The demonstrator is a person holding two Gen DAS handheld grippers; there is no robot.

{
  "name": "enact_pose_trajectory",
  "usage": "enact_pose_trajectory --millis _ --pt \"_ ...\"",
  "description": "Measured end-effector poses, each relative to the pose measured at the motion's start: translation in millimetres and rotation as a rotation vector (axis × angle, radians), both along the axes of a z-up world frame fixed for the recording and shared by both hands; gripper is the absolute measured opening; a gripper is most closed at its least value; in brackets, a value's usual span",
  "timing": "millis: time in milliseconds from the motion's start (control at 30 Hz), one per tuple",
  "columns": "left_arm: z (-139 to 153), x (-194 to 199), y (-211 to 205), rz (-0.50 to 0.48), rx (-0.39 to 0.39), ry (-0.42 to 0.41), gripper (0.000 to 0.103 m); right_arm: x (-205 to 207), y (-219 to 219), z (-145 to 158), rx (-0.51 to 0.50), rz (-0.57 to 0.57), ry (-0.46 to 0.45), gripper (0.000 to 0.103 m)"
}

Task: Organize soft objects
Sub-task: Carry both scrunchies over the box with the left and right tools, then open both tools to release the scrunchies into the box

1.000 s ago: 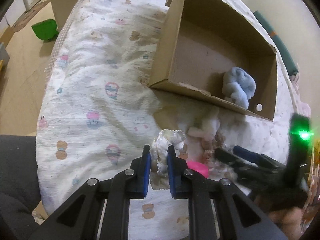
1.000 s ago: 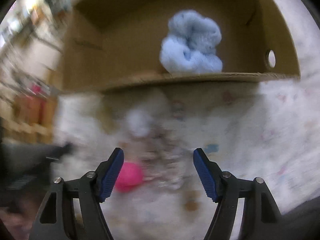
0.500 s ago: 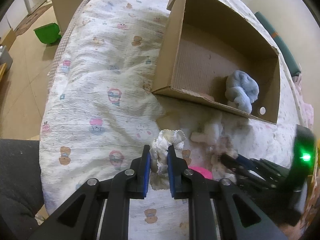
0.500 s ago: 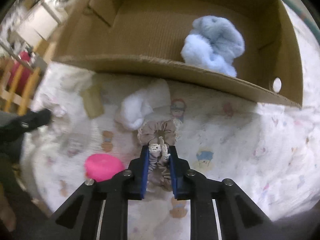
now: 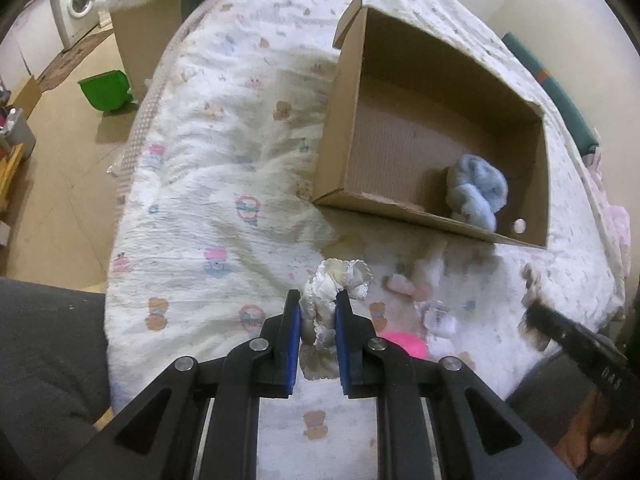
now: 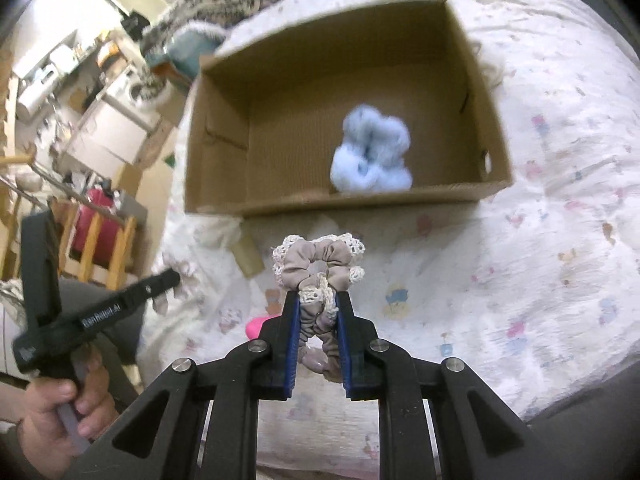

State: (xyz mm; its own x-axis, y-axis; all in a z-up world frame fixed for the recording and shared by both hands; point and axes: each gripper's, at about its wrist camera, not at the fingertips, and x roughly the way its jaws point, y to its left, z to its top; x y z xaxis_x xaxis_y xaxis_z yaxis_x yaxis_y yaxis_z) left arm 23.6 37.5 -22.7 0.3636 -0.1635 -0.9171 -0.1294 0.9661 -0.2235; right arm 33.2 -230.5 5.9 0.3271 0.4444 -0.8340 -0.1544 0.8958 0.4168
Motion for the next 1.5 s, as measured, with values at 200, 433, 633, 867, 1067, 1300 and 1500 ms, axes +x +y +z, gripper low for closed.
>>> enact_pose_trajectory --millis 200,433,633,867,1067,1300,1500 --pt "37 9 -3 -0.045 0.042 -0.053 0.014 -5 -11 24 0.032 -0.049 -0.087 0.019" --pt "54 33 -17 -0.091 0.026 -0.114 0.014 15 -25 42 0.04 -0.105 -0.15 0.019" --pt "58 59 -37 -0.144 0.065 -0.175 0.014 43 -25 34 -0.005 -0.132 -0.174 0.019" --pt "38 87 -48 -0.157 0.121 -0.224 0.014 70 -23 0 -0.125 -0.164 -0.184 0.019" --pt "8 95 -50 -0.146 0.108 -0.187 0.015 76 -23 -30 -0.162 -0.175 -0.126 0.019" --pt "4 97 -49 -0.14 0.113 -0.197 0.015 84 -19 -40 -0.186 -0.158 -0.105 0.019" --pt "2 97 -49 -0.14 0.125 -0.197 0.015 83 -18 -41 -0.191 -0.146 -0.102 0.019"
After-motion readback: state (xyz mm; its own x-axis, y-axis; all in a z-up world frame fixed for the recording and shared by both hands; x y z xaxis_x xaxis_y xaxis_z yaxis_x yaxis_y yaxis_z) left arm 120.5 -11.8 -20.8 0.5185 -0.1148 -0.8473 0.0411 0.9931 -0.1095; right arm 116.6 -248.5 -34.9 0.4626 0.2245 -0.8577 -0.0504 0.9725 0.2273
